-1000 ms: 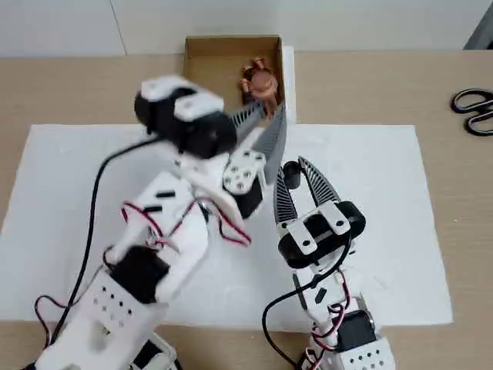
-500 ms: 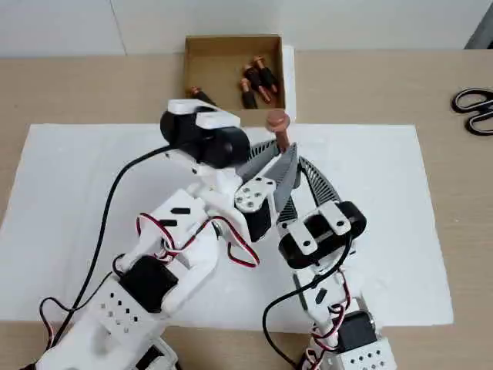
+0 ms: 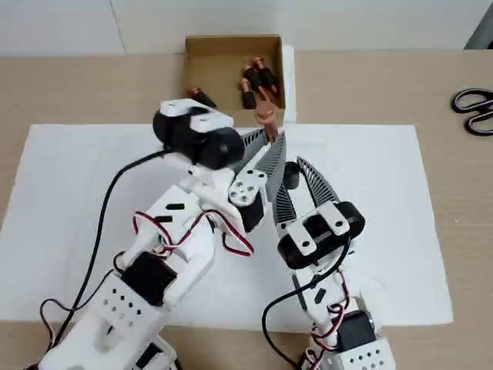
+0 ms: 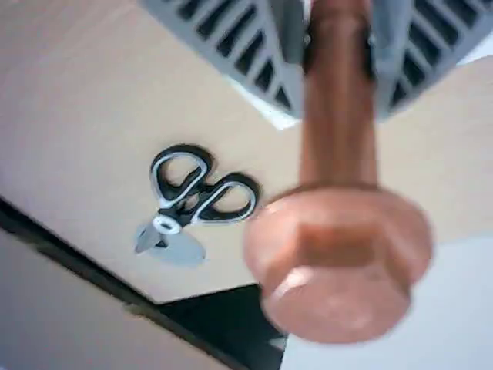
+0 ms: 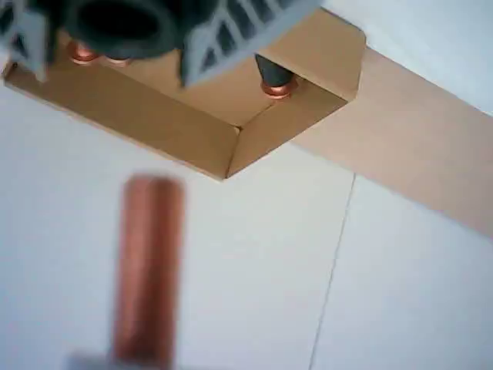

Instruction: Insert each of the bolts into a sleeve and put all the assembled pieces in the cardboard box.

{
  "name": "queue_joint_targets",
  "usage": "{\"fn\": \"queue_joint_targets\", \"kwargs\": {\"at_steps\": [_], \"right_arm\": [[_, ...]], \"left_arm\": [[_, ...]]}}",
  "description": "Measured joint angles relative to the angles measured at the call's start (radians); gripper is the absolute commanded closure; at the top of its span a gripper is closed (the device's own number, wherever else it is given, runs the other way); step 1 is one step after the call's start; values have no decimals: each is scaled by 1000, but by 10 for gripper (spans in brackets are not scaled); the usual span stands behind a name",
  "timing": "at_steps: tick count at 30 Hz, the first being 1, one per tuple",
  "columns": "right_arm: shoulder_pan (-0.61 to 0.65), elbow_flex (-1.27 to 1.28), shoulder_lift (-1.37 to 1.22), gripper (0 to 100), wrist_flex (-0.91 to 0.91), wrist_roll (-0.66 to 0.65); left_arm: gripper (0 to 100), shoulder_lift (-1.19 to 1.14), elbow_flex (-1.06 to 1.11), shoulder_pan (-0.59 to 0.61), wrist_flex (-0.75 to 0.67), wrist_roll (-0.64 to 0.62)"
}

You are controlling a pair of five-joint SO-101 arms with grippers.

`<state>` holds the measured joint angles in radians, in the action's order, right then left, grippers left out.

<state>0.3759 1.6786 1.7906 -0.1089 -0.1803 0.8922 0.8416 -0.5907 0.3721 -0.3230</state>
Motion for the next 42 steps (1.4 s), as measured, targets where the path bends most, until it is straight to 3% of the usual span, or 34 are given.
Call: {"fn": "queue_joint_targets", "kwargs": {"at_steps": [14, 31, 36, 42], "right_arm": [[2, 0, 0, 996, 0, 0], [2, 0, 0, 996, 0, 0], [2, 0, -2, 996, -2, -2], [2, 0, -2, 996, -2, -2]], "left_arm": [[994, 0, 115, -63, -181, 135], [994, 0, 164, -64, -181, 135], [993, 11, 163, -84, -71, 141], [992, 20, 160, -86, -44, 143]]}}
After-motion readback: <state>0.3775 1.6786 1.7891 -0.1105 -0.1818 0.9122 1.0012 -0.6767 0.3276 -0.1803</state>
